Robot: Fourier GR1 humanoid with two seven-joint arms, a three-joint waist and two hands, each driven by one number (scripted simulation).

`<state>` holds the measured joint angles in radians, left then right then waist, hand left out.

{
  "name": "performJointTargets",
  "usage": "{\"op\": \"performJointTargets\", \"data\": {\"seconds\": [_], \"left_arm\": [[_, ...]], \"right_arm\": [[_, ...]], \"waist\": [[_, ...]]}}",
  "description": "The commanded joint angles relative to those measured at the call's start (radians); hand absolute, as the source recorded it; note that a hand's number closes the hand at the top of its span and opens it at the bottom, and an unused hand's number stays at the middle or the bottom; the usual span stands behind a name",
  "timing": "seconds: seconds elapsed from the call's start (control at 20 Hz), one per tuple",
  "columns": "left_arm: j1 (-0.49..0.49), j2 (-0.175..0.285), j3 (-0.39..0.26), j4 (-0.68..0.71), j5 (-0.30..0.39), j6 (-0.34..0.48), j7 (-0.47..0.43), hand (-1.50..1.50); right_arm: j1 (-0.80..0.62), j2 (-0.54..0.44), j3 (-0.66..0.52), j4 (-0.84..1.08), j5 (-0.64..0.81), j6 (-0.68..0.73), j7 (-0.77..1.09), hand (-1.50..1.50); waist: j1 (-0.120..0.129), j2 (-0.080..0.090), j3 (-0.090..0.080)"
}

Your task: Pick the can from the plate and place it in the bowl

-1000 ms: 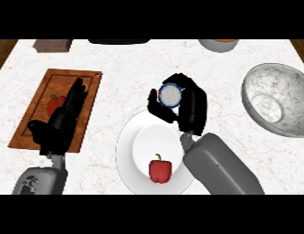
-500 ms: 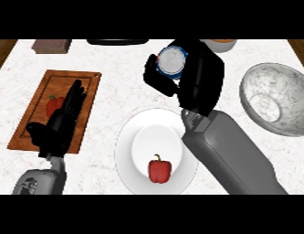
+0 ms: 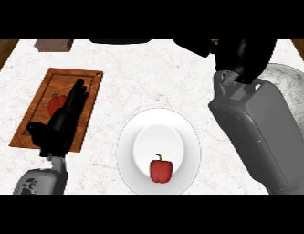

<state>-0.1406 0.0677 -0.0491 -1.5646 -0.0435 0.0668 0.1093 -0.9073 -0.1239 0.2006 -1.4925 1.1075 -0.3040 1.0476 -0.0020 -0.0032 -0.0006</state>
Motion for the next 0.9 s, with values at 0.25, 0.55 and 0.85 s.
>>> {"op": "performJointTargets", "data": {"seconds": [0.25,0.55,0.85], "left_arm": [[0.029,-0.025,-0.014,0.008,-0.011,0.01,-0.026,0.0],[-0.026,-0.047,-0.032,0.011,-0.039,0.035,0.001,0.0],[0.006,-0.031,-0.026,0.015,-0.05,0.027,-0.017,0.0]], "right_arm": [[-0.009,-0.126,-0.132,0.097,0.004,0.158,0.009,1.5],[0.035,-0.237,-0.191,0.205,-0.013,0.217,-0.095,1.5],[0.219,-0.247,-0.237,0.226,-0.007,0.077,-0.179,1.5]], "waist": [[0.003,0.002,0.0],[0.001,0.005,0.001],[0.002,0.004,0.001]]}}
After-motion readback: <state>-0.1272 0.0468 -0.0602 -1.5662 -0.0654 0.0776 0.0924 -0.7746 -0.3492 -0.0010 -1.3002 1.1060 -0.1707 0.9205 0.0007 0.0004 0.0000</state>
